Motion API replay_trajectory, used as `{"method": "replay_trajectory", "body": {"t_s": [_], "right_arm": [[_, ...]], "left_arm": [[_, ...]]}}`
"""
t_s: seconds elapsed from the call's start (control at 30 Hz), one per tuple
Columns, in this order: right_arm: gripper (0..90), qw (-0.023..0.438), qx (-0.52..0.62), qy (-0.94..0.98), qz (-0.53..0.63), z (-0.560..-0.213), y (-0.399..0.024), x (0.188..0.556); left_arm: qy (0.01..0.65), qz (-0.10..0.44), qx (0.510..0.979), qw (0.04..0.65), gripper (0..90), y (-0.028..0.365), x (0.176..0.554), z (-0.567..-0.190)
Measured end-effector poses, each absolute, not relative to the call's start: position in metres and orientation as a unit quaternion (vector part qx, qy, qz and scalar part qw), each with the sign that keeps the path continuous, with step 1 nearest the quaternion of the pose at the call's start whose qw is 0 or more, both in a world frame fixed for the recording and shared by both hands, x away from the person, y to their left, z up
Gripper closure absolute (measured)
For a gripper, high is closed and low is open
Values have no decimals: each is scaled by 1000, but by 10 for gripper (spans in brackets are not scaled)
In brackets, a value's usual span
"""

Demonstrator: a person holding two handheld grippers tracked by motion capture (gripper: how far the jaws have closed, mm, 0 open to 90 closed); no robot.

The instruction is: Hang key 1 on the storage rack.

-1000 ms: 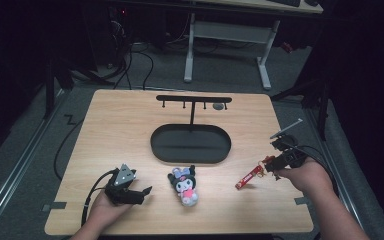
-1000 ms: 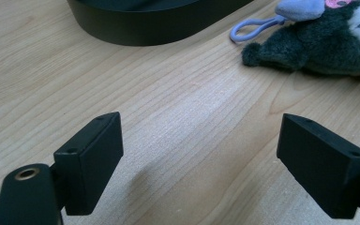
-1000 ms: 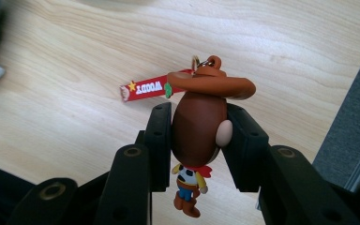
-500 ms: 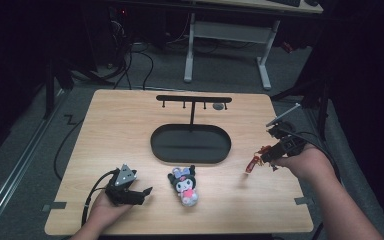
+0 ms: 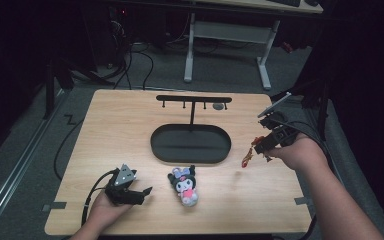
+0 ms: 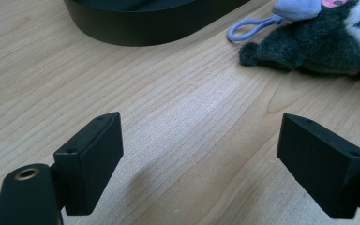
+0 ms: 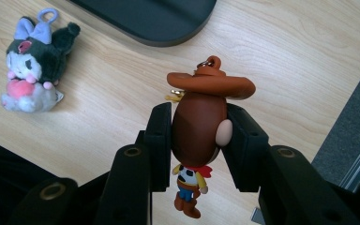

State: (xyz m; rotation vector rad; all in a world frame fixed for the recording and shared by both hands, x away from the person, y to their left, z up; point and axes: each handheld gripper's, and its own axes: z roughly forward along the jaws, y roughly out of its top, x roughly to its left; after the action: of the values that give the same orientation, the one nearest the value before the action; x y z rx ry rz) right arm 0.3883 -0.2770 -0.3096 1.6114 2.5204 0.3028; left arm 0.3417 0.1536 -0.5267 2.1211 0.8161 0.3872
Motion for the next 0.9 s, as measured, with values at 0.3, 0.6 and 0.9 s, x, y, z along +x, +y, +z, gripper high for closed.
{"method": "replay_trajectory", "body": {"t_s": [0.3,0.6,0.9], "right_arm": [[654,69,527,841,104,-306,-264,400],[655,73,519,846,102,-302,-250,412],[655,72,510,851,102,-300,-235,432]], "left_arm": [[324,153,840,407,151,154,342,-526],[322,152,842,406,151,154,341,-527],[322,151,841,407,151,156,342,-526]]}}
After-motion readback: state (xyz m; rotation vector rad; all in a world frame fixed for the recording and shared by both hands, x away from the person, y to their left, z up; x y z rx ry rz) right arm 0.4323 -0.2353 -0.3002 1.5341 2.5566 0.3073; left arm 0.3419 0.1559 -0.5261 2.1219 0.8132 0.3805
